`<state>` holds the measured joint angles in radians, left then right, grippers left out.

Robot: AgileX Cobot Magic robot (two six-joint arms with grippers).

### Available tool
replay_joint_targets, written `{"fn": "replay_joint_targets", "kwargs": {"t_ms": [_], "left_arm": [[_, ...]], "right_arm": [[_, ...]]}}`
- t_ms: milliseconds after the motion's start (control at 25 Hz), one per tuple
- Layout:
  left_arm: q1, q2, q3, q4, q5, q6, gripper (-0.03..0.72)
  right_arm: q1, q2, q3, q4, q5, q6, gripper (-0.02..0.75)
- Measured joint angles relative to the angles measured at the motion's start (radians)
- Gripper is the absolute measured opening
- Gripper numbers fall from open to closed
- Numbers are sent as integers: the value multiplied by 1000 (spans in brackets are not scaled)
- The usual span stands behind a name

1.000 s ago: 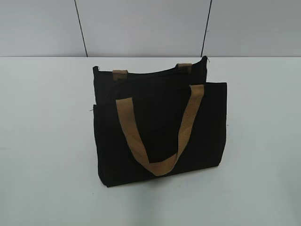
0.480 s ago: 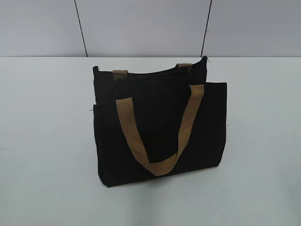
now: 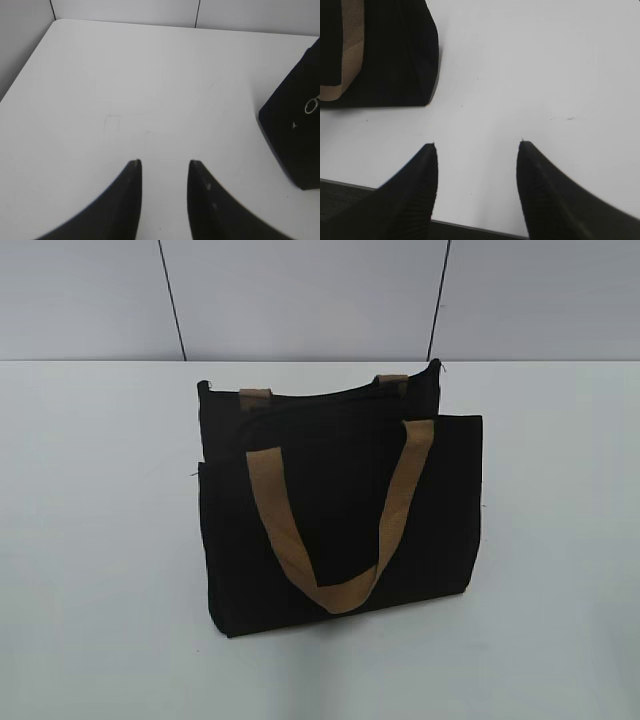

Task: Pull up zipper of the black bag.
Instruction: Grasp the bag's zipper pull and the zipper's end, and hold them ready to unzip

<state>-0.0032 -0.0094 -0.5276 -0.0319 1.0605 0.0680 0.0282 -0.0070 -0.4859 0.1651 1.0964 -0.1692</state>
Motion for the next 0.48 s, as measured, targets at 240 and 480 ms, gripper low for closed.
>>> {"fn": "replay_joint_targets", "kwargs": {"t_ms": [240,480], "left_arm": [[0,0,0,0,0,0,241],[0,17,0,0,-1,88,396]], "right_arm": [[0,0,0,0,0,0,400],[0,0,0,0,-1,0,400]]}}
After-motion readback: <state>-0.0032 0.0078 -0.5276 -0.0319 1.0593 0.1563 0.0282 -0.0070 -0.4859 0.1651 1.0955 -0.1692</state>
